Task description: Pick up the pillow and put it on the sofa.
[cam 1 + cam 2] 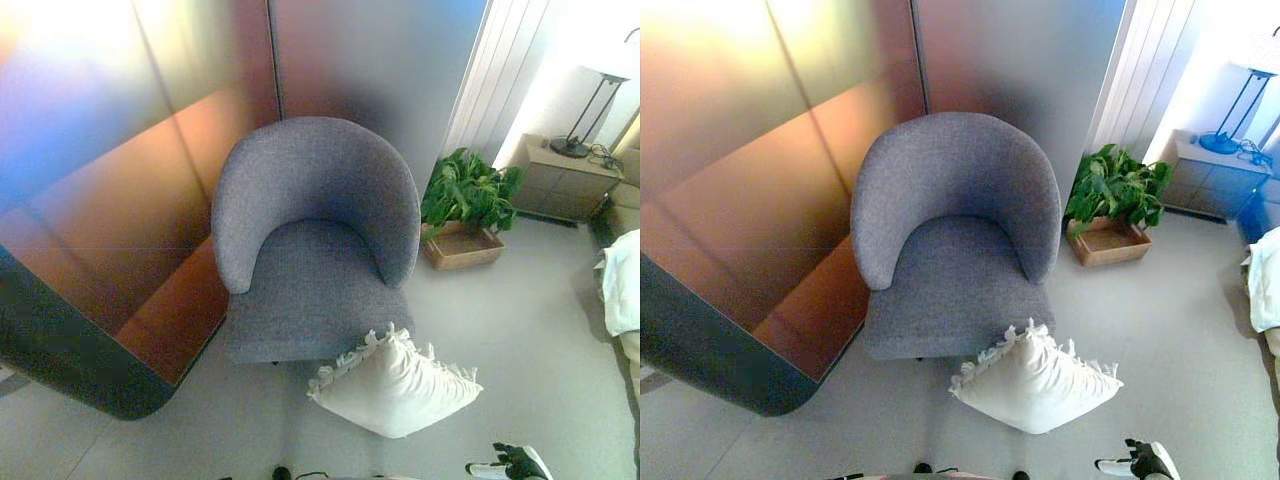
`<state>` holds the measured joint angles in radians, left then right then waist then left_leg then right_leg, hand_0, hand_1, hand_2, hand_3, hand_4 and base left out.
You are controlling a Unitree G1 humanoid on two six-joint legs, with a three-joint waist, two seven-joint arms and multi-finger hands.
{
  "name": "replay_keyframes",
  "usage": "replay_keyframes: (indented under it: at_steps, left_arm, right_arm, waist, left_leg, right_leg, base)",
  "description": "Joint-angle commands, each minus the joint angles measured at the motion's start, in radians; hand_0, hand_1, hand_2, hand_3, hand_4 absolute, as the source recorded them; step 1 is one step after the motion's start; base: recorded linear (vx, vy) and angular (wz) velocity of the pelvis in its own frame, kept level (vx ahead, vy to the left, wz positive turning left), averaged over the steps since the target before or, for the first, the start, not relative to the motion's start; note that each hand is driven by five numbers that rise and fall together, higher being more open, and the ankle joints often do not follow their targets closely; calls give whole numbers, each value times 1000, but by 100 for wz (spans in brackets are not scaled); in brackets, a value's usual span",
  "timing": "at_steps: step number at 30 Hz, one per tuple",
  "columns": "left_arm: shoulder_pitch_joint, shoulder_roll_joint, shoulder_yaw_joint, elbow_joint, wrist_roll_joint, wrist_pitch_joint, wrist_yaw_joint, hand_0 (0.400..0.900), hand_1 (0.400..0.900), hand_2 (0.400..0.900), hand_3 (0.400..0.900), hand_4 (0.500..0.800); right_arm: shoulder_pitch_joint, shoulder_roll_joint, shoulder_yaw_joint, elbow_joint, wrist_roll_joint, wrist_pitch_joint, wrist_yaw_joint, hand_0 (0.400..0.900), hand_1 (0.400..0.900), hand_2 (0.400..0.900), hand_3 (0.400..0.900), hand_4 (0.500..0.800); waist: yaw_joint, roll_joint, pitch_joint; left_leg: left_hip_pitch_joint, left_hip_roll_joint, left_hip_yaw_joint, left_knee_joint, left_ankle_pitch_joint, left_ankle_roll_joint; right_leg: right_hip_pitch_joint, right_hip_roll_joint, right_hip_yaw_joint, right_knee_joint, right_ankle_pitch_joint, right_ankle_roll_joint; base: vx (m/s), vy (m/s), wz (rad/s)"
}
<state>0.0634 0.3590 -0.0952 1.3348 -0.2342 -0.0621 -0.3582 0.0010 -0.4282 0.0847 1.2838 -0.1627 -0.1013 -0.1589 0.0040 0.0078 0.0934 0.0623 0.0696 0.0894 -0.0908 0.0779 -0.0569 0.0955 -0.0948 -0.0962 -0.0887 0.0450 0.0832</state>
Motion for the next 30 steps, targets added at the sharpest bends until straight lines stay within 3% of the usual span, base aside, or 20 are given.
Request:
replay_keyframes:
  at_steps: [1,17,22,30]
  left_arm:
    - [-36,54,-7,9,-16,1,-16,900,900,900,900,800]
    - [-107,102,-67,-43,-93,22,-23,900,900,900,900,800]
    - [-122,107,-91,-45,-120,18,-38,900,900,900,900,800]
    - [-148,104,-116,-68,-178,-4,-39,900,900,900,900,800]
  right_arm:
    - [-113,-80,47,-35,-43,-38,-75,900,900,900,900,800]
    - [-302,-237,138,-113,-97,-51,-217,900,900,900,900,800]
    - [-370,-274,157,-123,-69,-71,-225,900,900,900,900,800]
    - [-545,-364,201,-174,7,-30,-175,900,900,900,900,800]
  waist:
    - [6,-31,53]
    - [25,25,191]
    - [34,53,238]
    - [46,102,319]
  left_leg:
    - [36,-42,-1,4,-99,31]
    - [-153,-52,-47,4,-33,27]
    - [-202,-61,-63,4,-18,25]
    - [-303,-82,-70,4,16,18]
  right_leg:
    - [-7,21,-34,1,-1,20]
    - [-185,9,-63,31,22,8]
    - [-244,5,-79,72,7,-3]
    - [-357,-6,-83,111,9,-8]
  base:
    - [-31,-28,6]
    - [-92,-30,6]
    - [-72,11,9]
    - [-100,53,2]
